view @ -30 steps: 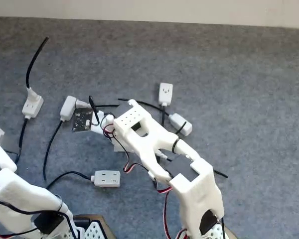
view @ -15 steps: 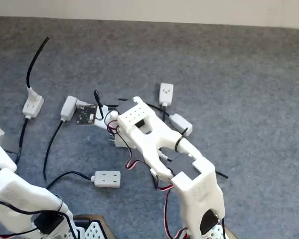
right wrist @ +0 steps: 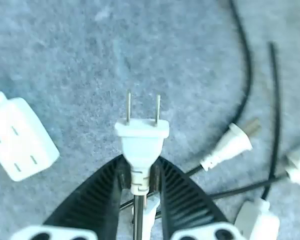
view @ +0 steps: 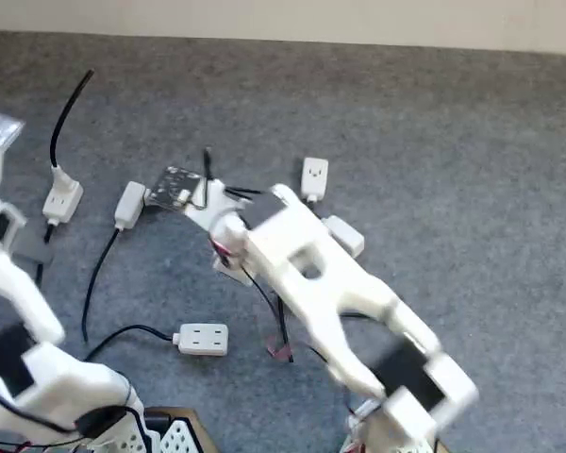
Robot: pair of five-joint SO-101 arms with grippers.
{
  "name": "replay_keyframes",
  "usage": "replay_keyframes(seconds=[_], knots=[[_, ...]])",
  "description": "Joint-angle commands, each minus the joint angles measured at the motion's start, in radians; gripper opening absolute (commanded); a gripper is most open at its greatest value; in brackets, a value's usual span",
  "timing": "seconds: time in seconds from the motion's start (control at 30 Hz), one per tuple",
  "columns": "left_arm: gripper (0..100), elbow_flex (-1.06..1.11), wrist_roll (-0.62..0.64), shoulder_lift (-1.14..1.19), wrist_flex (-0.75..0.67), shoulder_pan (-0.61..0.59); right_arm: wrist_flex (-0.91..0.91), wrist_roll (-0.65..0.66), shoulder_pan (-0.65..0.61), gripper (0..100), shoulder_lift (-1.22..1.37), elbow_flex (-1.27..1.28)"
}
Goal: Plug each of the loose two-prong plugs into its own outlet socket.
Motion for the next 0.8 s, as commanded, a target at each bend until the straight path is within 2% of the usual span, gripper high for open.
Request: replay_keyframes(seconds=[0.0, 0.17, 0.33, 0.47, 0.63, 0.77], knots=[[35, -0.027, 0.080, -0.226, 0.060, 0.157, -0.205, -0.086, -0.035, 0.4, -0.418, 0.371], [35, 0.131, 0.155, -0.424, 0.052, 0.288, -0.318, -0.164, -0.102, 0.4, -0.817, 0.730], [35, 0.328, 0.253, -0.621, -0.046, 0.395, -0.295, -0.221, -0.173, 0.4, -1.102, 0.872], [38, 0.470, 0.324, -0.816, -0.089, 0.522, -0.272, -0.229, -0.213, 0.4, -1.150, 0.898], [40, 0.670, 0.391, -1.086, -0.169, 0.650, -0.289, -0.304, -0.220, 0.4, -1.150, 0.900], [40, 0.777, 0.439, -1.251, -0.181, 0.727, -0.337, -0.361, -0.217, 0.4, -1.150, 0.903]])
